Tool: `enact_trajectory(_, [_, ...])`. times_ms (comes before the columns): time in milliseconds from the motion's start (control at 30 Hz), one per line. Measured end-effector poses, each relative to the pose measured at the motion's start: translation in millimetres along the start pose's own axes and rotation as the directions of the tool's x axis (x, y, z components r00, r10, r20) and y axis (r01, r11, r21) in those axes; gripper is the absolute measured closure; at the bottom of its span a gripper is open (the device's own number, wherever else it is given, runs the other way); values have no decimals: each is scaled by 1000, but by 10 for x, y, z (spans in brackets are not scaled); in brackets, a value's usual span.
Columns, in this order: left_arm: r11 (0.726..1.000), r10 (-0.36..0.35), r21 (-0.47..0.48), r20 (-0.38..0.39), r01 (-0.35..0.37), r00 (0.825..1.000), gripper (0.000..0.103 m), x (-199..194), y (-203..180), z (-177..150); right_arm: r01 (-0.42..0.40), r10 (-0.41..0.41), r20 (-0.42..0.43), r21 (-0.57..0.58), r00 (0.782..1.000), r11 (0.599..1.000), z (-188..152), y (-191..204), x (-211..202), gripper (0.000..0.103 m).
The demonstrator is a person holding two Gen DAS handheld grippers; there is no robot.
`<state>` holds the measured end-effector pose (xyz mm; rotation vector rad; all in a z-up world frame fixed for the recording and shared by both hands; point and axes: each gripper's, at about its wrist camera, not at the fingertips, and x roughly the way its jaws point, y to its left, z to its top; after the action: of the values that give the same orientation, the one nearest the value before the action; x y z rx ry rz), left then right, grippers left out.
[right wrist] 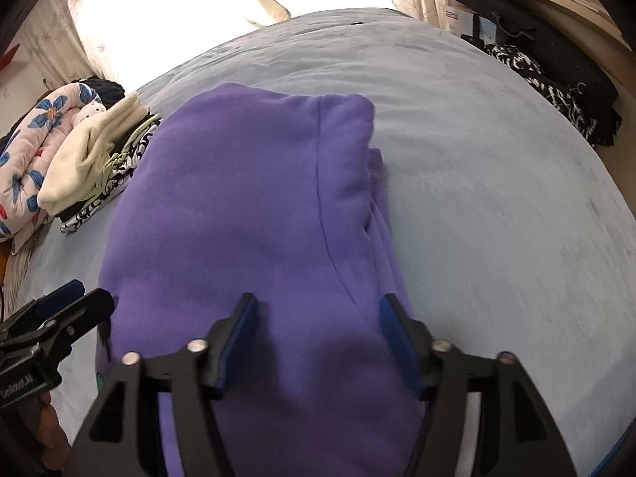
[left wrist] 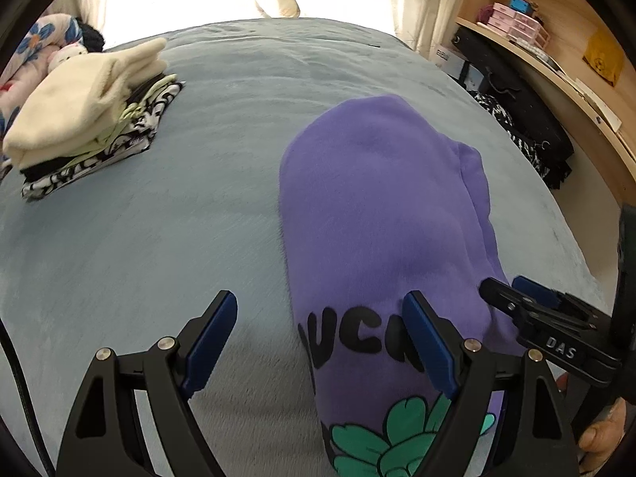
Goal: Fold large clothes
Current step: 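Release the folded hoodie and move both tools back from it, then grasp the folded purple hoodie with both tools and lift it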
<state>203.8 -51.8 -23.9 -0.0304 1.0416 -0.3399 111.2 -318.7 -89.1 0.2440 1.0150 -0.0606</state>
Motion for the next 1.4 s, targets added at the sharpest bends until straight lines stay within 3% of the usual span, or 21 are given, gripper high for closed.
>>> enact_trajectory(333, [998,-48,-49,-34,47,998,19,-208,174,-214,-16,16,7,45,1000,999,-144,-106,-333,37])
enact_trajectory(500, [995,-69,-79,-13,68,997,19,-393,265,-321,5,-5,-8,19,1000,1000,-195,-120,-495,29])
enact_trajectory(800, [994,-101,-39,-40,99,994,19,-731,185,-294,-52,52,2,-21,999,998,-91,-101,-921,22])
enact_trajectory(933, [993,-120,-21,-7,120,993,15,-870,117,-251,-74,75,11,-53,997,996,4,-54,-1097,22])
enact_trajectory(1033, [985,-173,-24,13,174,985,15,-943,78,-213,-76,78,17,-82,997,994,65,-20,-1193,22])
enact_trajectory(1267, [979,-197,-51,-10,196,980,15,-836,45,-147,-115,116,-2,-125,993,985,196,-1,-1214,22])
enact_trajectory(1400, [977,-204,-74,-57,200,977,15,-557,78,-162,-131,128,-33,-119,991,984,258,-63,-1040,22])
